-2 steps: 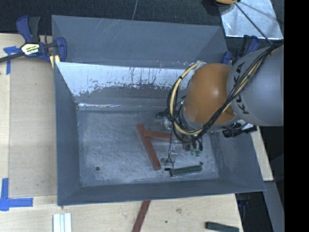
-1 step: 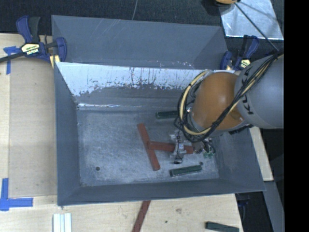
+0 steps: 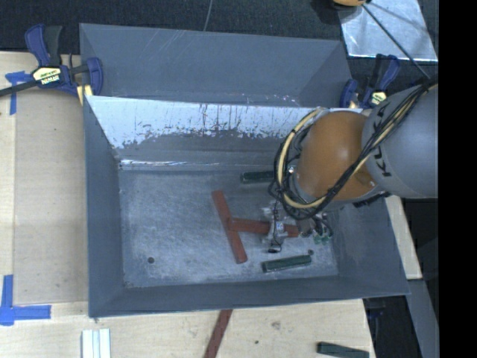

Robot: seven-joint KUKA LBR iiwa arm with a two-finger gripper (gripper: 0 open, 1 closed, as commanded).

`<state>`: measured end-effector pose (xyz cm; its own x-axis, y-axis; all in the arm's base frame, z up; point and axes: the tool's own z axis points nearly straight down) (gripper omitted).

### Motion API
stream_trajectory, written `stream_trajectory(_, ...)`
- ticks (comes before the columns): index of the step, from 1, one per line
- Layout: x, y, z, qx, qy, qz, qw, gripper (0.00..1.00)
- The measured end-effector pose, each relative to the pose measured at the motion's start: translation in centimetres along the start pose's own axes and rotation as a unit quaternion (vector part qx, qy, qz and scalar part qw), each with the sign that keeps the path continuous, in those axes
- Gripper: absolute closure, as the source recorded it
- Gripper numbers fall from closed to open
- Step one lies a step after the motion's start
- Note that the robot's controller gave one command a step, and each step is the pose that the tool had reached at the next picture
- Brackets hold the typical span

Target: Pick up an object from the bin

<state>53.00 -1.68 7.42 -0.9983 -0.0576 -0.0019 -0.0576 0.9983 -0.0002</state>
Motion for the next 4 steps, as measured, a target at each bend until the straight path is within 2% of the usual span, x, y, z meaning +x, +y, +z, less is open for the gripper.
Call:
stream_trajectory(1, 0.7, -0.4, -4.8, 0.000, 0.0037, 0.000, 1.0000, 1.00)
stream_trajectory(2, -0.8, -0.6, -11.8, 0.000, 0.0010, -0.002, 1.0000, 1.00)
stream_trajectory(3, 0.9, 0.3, -16.8, 0.000, 0.0004, -0.094, 0.9956, 1.00)
stream_trajectory(4, 0.0, 1.2, -23.1, 0.000, -0.0003, -0.244, 0.9698, 1.00)
